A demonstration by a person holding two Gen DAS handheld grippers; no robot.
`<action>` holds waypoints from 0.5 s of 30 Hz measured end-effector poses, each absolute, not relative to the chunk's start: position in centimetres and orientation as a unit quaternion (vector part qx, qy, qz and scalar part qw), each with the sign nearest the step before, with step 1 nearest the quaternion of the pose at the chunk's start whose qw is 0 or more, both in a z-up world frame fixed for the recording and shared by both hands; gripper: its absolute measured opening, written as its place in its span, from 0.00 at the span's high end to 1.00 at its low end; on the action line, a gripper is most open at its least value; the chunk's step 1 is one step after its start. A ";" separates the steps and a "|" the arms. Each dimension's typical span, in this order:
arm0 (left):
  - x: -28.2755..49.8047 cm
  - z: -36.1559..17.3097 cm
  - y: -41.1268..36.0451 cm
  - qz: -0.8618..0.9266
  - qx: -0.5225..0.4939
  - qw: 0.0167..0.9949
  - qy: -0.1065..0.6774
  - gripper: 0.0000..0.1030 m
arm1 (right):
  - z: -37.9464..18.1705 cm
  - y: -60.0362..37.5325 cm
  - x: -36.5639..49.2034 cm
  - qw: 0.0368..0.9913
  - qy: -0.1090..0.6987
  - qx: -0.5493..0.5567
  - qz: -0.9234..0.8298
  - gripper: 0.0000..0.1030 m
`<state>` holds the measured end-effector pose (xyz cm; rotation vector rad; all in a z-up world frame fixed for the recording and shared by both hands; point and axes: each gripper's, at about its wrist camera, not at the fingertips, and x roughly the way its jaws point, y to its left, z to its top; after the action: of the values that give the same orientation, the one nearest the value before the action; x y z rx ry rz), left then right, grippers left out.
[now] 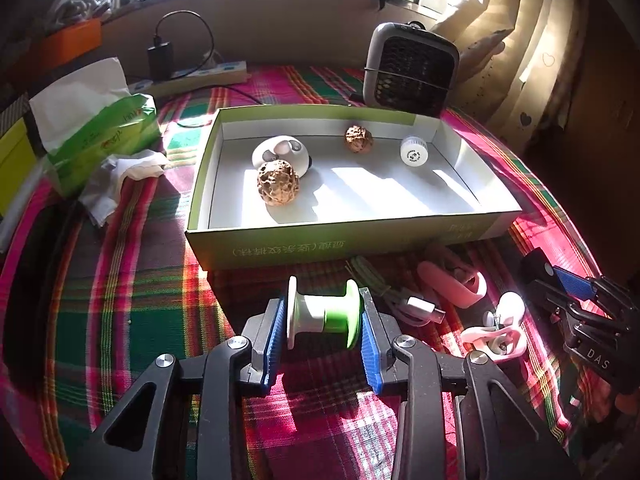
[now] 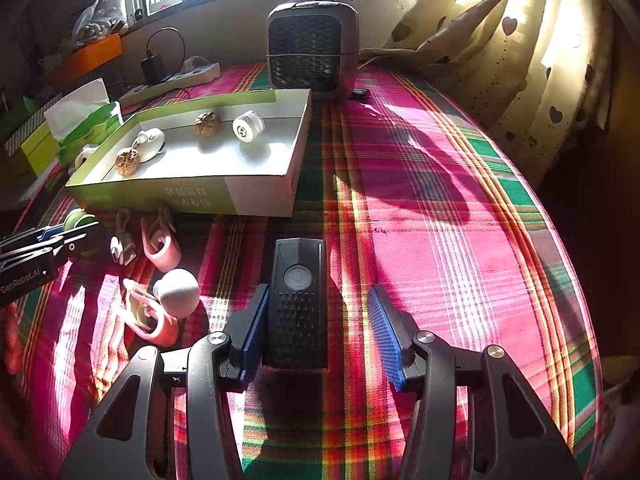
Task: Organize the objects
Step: 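Close the right tool on the black remote while the left tool grasps the green-white spool, then lift the black remote and green-white spool off the cloth toward the box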
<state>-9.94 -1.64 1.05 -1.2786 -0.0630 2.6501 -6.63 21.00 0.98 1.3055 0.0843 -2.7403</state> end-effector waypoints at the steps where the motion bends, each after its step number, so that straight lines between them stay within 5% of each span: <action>1: -9.9 1.0 -1.6 0.896 -0.432 0.099 -0.022 0.70 | 1.0 21.0 -6.6 0.053 0.027 0.429 -0.901 0.65; 4: -9.9 1.1 -1.7 0.896 -0.432 0.099 -0.022 0.70 | 1.0 21.1 -6.6 0.054 0.024 0.428 -0.902 0.73; 15: -9.9 1.1 -1.6 0.896 -0.432 0.099 -0.022 0.70 | 1.0 21.2 -6.6 0.054 0.023 0.428 -0.902 0.73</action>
<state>-9.91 -1.65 1.07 -1.2781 -0.0661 2.6502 -6.56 21.19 0.99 1.2992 0.0695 -2.7394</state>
